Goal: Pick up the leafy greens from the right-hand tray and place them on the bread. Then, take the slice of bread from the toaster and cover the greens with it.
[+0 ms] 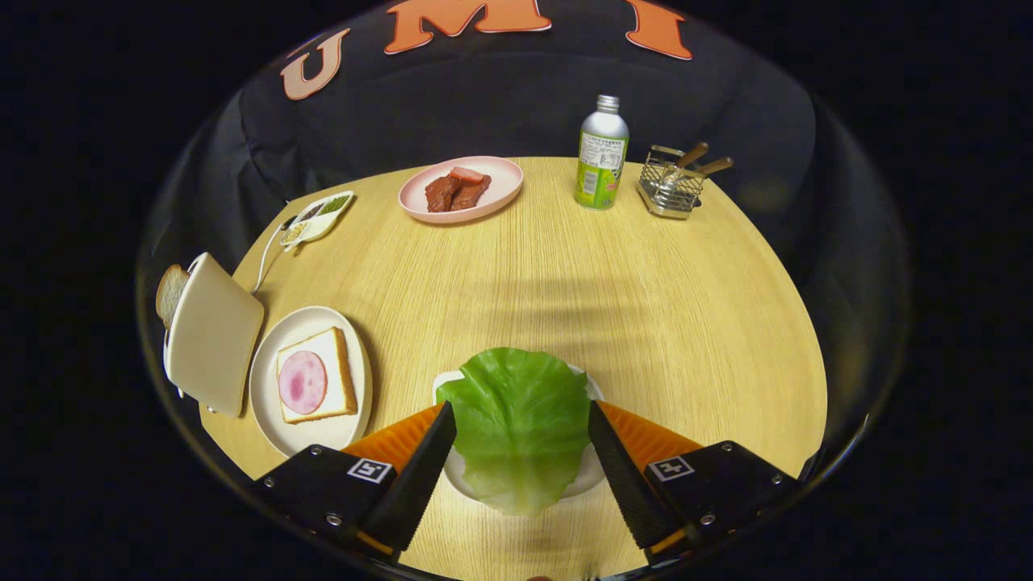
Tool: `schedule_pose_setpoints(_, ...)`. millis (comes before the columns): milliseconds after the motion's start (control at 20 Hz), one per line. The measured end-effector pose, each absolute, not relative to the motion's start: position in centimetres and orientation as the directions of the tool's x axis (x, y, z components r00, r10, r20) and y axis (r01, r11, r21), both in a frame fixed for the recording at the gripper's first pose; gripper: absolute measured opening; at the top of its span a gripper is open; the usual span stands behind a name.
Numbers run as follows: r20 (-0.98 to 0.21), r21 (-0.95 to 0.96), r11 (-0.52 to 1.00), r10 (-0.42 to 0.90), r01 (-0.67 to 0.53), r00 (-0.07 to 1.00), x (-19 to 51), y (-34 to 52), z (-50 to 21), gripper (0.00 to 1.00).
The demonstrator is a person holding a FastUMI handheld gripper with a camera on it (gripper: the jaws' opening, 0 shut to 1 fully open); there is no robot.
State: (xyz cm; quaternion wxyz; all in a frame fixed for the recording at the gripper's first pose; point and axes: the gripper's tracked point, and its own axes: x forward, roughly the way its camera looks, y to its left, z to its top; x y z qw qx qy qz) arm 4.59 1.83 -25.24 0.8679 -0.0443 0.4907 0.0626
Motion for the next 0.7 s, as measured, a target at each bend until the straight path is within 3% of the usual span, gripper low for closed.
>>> schedule_pose_setpoints(450,-0.888,-0.027,0.987,0.051,-0.161,0.457,4.2,2.0,-28.6,0.97)
schedule_pose_setpoints(700,-0.880,-0.002,0.991,0.061,-0.131,0.472,4.7,2.0,-28.8,0.81)
